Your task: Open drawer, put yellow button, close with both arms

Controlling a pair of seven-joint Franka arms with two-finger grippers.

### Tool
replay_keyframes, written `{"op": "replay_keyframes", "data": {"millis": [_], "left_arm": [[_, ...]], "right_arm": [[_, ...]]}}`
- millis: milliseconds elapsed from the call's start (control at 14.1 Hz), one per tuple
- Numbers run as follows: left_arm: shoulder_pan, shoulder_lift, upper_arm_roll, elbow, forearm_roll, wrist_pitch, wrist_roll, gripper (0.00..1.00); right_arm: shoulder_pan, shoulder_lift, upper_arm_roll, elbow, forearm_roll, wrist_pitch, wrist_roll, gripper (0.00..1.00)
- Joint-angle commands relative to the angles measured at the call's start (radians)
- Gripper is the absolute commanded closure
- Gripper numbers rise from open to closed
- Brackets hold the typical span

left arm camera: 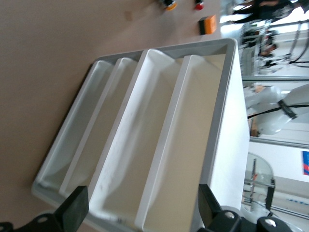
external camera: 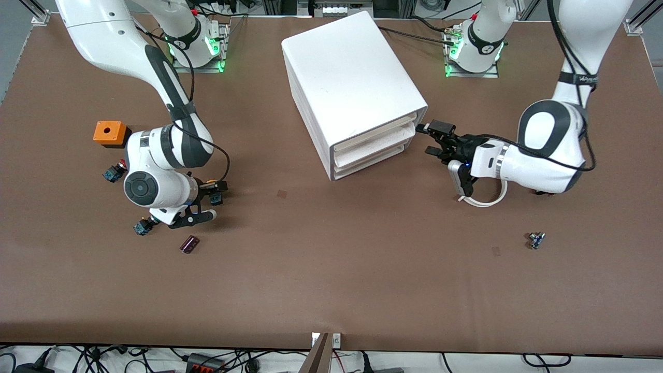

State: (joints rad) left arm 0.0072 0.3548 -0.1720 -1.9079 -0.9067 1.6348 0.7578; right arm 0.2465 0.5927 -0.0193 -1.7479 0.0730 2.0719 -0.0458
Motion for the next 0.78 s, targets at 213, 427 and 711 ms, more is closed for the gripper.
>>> {"op": "replay_keyframes", "data": {"millis": [213,427,711], "left_arm": [[-0.004,-0.028,-0.004,-0.189,-0.211,0.042,0.184,0.20],[-0.004,-0.031,-0.020,-0.243,-0.216,0.049,0.212,0.24],[-0.006,-0.027,-0.037,-0.253,-0.216,0.049,0.235,0.71]], "right_arm": [[0.034,0.026,-0.010,0.001,-0.013,0.016,-0.011,0.00],[0.034,0.038,-0.010,0.002,-0.061,0.023,-0.009,0.03],[0.034,0.047,-0.010,0.002,-0.062,0.024,0.000,0.05]]}}
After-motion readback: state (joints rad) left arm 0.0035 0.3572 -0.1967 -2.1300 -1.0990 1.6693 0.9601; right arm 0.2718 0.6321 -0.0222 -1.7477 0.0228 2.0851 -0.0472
